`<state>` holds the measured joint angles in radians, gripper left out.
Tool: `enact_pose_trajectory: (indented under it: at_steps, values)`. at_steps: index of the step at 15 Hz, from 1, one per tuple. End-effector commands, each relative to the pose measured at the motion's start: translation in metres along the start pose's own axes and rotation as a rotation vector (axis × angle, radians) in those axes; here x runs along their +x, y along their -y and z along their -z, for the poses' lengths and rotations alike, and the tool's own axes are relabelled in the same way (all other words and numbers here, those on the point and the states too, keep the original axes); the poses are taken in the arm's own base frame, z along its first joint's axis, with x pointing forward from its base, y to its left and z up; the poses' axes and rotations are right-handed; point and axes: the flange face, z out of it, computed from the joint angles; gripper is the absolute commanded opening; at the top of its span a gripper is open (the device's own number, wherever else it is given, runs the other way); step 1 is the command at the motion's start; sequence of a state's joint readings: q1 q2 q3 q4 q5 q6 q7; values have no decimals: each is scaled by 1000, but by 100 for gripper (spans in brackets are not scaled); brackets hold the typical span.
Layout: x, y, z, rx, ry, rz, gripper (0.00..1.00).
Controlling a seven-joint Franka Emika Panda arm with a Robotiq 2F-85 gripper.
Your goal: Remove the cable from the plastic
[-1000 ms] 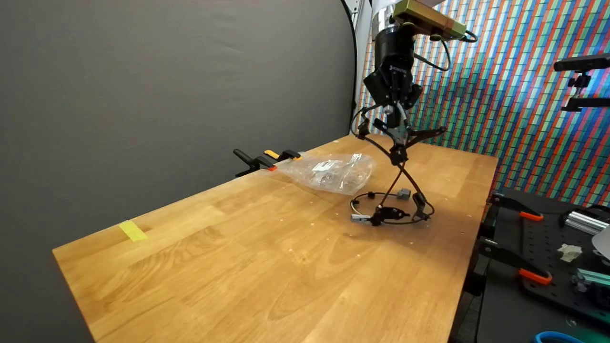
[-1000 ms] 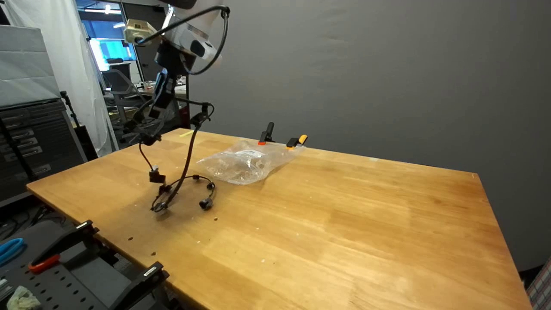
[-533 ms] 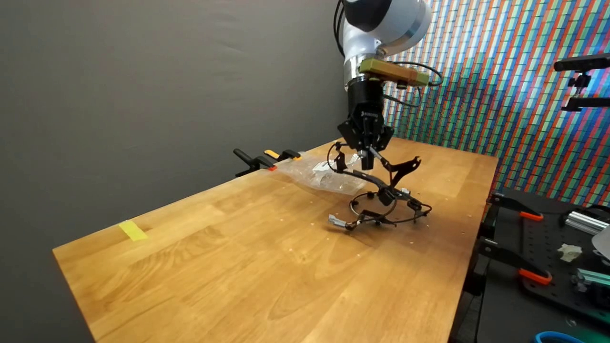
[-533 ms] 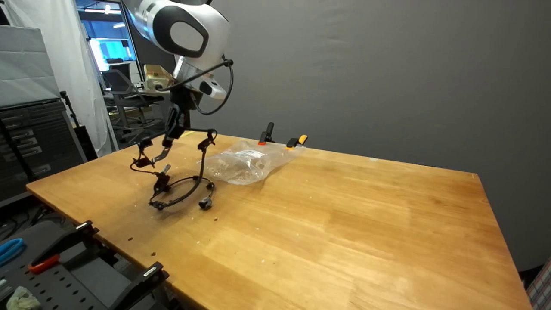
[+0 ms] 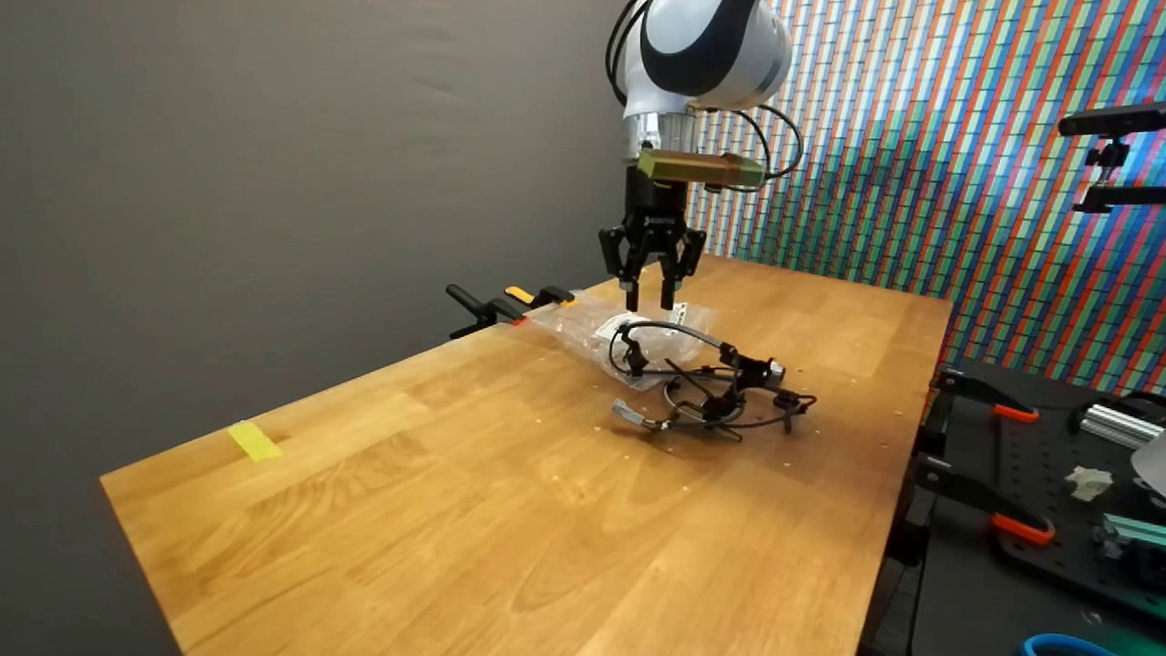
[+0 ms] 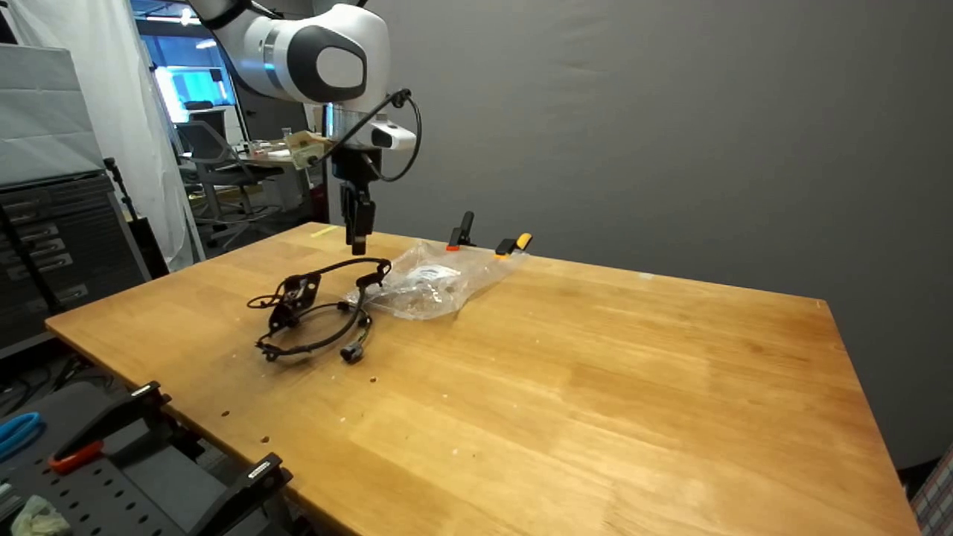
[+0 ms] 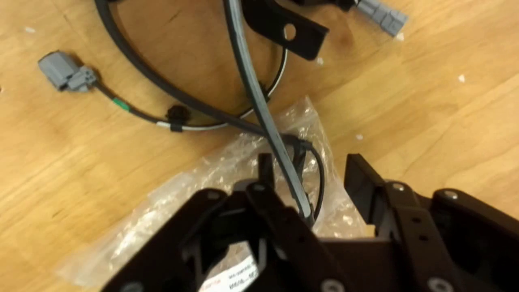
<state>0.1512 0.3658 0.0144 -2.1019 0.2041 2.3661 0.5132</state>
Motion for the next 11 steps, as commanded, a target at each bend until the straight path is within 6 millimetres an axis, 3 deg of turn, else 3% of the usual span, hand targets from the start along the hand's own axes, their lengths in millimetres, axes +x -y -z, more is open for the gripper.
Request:
enact_pose_trajectory:
  at_steps: [1, 3, 6, 7, 9, 11]
  values:
    - [-8, -1, 57, -79, -172, -43, 82]
    - [-11, -7, 87, -139, -269, -75, 97]
    - [-16, -12, 124, -177, -347, -118, 100]
    - [-4, -5, 100, -163, -308, -85, 100]
    - [-7, -6, 108, -161, -316, -88, 100]
    - [-6, -5, 99, -170, -304, -86, 100]
